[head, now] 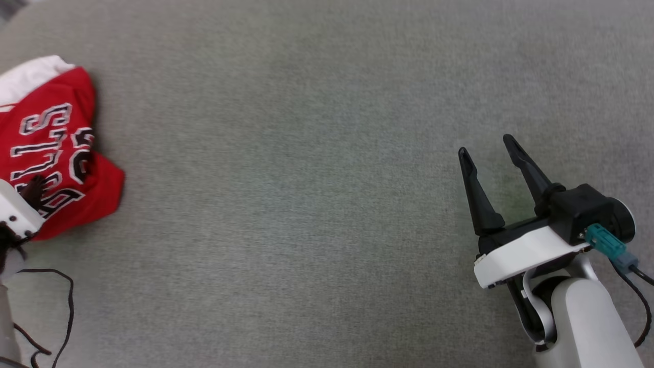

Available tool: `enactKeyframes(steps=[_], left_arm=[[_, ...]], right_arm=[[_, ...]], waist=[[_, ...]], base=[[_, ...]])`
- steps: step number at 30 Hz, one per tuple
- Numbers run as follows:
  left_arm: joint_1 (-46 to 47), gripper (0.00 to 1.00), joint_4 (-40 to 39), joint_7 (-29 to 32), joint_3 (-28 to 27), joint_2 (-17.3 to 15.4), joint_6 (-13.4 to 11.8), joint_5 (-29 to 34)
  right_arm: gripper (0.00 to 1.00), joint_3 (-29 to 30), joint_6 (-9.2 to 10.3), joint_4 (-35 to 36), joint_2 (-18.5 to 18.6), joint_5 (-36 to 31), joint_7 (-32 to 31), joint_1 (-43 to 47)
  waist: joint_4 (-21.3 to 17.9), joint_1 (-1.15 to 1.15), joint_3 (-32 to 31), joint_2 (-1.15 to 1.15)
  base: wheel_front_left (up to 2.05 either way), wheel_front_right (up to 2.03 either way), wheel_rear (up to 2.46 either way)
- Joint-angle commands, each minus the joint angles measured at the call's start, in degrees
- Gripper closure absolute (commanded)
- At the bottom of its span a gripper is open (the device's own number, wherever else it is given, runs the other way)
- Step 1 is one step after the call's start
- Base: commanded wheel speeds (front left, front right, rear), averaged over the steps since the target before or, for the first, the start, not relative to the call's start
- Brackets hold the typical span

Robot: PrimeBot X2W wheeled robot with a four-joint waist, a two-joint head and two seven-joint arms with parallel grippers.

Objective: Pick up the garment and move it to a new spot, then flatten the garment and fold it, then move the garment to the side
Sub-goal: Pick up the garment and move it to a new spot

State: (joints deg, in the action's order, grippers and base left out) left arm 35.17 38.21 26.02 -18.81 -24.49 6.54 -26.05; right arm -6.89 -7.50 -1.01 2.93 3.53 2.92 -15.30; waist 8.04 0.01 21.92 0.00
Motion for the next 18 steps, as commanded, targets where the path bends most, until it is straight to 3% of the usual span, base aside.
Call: enactKeyframes(steps=[1,5,13,14,15,18], left_arm=[[1.12,0.00,1.11,2.52,0.40,-0.65,-0.11,-0.15],[2.32,0.00,3.76,9.32,1.18,-2.13,-1.65,-0.12],[0.47,0.00,6.66,19.32,2.35,-1.37,-3.44,-1.27],[0.21,0.78,6.18,19.46,2.53,-1.51,-3.43,-1.13],[0.07,1.00,5.52,18.98,2.78,-1.67,-3.37,-0.79],[0.80,1.00,2.57,14.69,2.42,-2.39,-3.61,-0.18]], right_arm=[[0.00,0.05,0.02,-0.42,-0.05,0.46,0.50,-1.40],[0.00,-0.05,0.02,-1.33,-0.04,0.96,1.20,-1.91],[0.00,-0.07,0.02,-2.76,-0.04,1.47,2.00,-3.19],[0.00,-0.06,0.02,-3.02,-0.04,1.69,2.01,-3.28],[0.00,0.04,0.02,-3.29,-0.04,1.63,2.17,-3.26],[0.00,0.39,0.02,-3.88,-0.04,1.79,2.35,-2.68]], waist=[[-2.23,-0.01,3.06,0.00],[-2.77,-0.01,4.71,0.00],[-3.13,-0.01,4.98,0.00],[-3.13,-0.01,4.71,0.00],[-3.06,-0.01,4.26,0.00],[-2.72,-0.01,2.64,0.00]], base=[[0.00,0.00,0.00],[0.00,0.00,0.00],[0.00,0.00,0.00],[0.00,0.00,0.00],[0.00,0.00,0.00],[0.00,0.00,0.00]])
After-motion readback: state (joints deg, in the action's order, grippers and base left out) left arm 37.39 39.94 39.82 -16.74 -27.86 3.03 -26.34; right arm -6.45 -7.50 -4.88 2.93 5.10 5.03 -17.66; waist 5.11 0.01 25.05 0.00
